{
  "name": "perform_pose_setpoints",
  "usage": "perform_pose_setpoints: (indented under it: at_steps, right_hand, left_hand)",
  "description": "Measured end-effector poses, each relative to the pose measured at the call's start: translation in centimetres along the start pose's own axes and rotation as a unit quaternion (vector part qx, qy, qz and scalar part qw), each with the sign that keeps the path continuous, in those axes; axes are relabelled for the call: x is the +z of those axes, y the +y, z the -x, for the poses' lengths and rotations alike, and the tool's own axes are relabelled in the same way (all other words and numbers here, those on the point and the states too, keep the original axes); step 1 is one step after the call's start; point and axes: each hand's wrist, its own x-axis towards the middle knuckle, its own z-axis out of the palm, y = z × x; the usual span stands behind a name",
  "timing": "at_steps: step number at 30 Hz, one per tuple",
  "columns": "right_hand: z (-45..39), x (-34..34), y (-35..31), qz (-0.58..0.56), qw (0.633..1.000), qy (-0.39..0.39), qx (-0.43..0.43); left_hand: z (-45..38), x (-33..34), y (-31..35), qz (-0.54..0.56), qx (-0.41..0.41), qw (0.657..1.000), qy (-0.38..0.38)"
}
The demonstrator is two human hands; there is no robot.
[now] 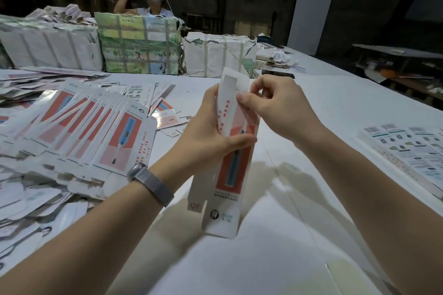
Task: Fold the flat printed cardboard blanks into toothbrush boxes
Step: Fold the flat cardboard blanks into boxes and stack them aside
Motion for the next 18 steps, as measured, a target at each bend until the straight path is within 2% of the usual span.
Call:
perform_pose_setpoints:
  at_steps: [2, 5, 7, 10, 12, 14, 18]
  right_hand:
    - [-0.2, -0.5, -0.3, 0.044, 0.999, -0.023, 0.005]
    - [-0.3, -1.4, -0.6, -0.037, 0.997, -0.050, 0.041]
    - [-0.1, -1.6, -0.9, -0.099, 0.992, -0.058, 0.054]
    - [0.2, -1.3, -1.4, -0.114, 0.992, -0.044, 0.031]
    - [0.4, -0.8, -1.6, -0.114, 0.993, -0.028, 0.013]
    - [0.6, -0.4, -1.7, -0.112, 0.993, -0.022, 0.016]
    - [0.6, -0.7, -1.8, -0.084, 0.994, -0.063, 0.043]
  left_hand:
    - [0.0, 0.1, 0.1, -0.033, 0.008, 0.999, -0.006]
    - [0.0, 0.1, 0.6, -0.006, 0.021, 1.000, -0.017]
    - [0.1, -0.1, 1.0, 0.093, -0.003, 0.995, -0.043]
    - [0.4, -0.5, 1.3, 0.284, -0.073, 0.950, -0.107]
    - [0.8, -0.6, 1.3, 0.337, -0.100, 0.927, -0.134]
    - [1.1, -0.5, 1.6, 0.344, -0.121, 0.918, -0.153]
    - [1.5, -0.1, 2.4, 0.287, -0.180, 0.924, -0.180]
